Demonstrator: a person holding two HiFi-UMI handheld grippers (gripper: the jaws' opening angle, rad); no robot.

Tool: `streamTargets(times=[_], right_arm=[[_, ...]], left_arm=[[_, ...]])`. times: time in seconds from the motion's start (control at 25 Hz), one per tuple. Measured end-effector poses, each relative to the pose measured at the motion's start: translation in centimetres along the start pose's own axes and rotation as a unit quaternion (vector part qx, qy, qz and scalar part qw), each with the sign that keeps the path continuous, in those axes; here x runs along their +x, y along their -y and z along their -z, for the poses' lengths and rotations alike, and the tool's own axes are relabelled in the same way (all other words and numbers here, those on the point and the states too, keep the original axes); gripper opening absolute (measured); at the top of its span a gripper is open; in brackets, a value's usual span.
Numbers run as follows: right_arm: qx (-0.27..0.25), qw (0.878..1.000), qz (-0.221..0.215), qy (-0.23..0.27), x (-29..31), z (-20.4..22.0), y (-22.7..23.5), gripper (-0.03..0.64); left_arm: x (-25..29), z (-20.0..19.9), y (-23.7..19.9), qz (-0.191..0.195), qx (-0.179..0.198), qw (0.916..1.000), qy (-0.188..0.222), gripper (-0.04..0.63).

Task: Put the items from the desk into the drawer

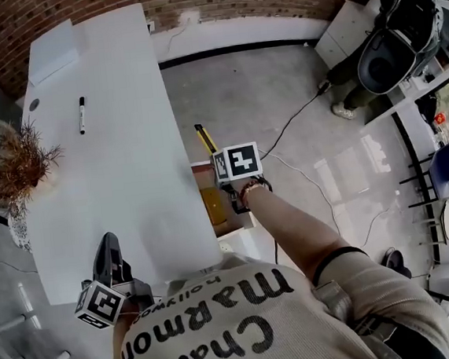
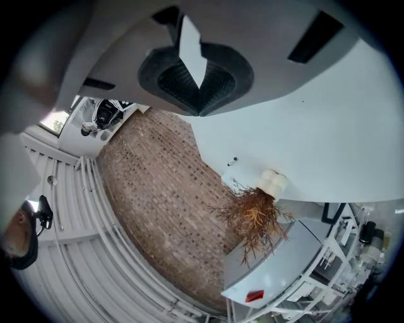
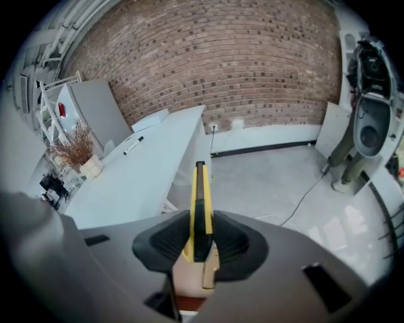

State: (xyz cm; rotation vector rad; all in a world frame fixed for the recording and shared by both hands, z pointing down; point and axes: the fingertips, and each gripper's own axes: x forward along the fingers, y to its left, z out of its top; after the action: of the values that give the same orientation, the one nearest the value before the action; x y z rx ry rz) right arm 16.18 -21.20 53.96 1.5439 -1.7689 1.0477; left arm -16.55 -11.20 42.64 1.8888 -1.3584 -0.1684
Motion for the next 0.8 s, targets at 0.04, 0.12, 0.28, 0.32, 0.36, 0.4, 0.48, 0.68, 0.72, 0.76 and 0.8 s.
streamTargets(times=[0.04,0.12,0.28,0.32,0.36,0.4,0.48,0.68,0.72,0.76,0.8], right_arm=[[0.003,1.000,0.000,-0.004,0.2,0.4,0.5,0.118],[0.005,1.000,-0.002,-0.016,0.7,1.3,1.4,0.118],[0.002,0.999,-0.005,-0.040,1.7,3.2,3.1,0.118],[0.002,0.999,-0.005,-0.046,2.0,3.7,3.5,0.118],[0.002,0.999,-0.005,-0.052,2.3,4.1,3.8,0.118],[0.004,0.998,-0.006,-0.059,2.7,4.5,4.0,0.118],[0.011,0.997,-0.011,-0.073,3.5,5.4,4.3,0.118],[0.007,0.993,-0.021,-0.112,5.4,7.9,4.5,0.118],[0.010,0.993,-0.023,-0.119,5.7,8.5,4.5,0.118],[0.014,0.991,-0.027,-0.127,6.0,9.1,4.4,0.118],[0.020,0.990,-0.030,-0.134,6.4,9.8,4.3,0.118]], left_arm=[[0.0,0.2,0.1,-0.005,0.000,1.0000,0.000,0.002],[-0.1,0.8,0.4,-0.018,0.001,0.9998,-0.001,0.002],[-0.2,1.9,1.1,-0.030,-0.005,0.9995,0.007,0.002],[-0.1,2.1,1.3,-0.035,-0.006,0.9993,0.007,0.002],[-0.1,2.4,1.5,-0.041,-0.007,0.9991,0.006,0.002],[-0.1,2.6,1.6,-0.046,-0.008,0.9989,0.006,0.002],[0.0,3.1,1.6,-0.055,-0.011,0.9984,0.006,0.002],[0.1,4.1,2.0,-0.075,-0.019,0.9970,0.008,0.002],[0.1,4.3,2.0,-0.079,-0.018,0.9967,0.009,0.002],[0.0,4.5,1.9,-0.082,-0.018,0.9964,0.011,0.002],[0.0,4.7,1.9,-0.085,-0.018,0.9962,0.013,0.002]])
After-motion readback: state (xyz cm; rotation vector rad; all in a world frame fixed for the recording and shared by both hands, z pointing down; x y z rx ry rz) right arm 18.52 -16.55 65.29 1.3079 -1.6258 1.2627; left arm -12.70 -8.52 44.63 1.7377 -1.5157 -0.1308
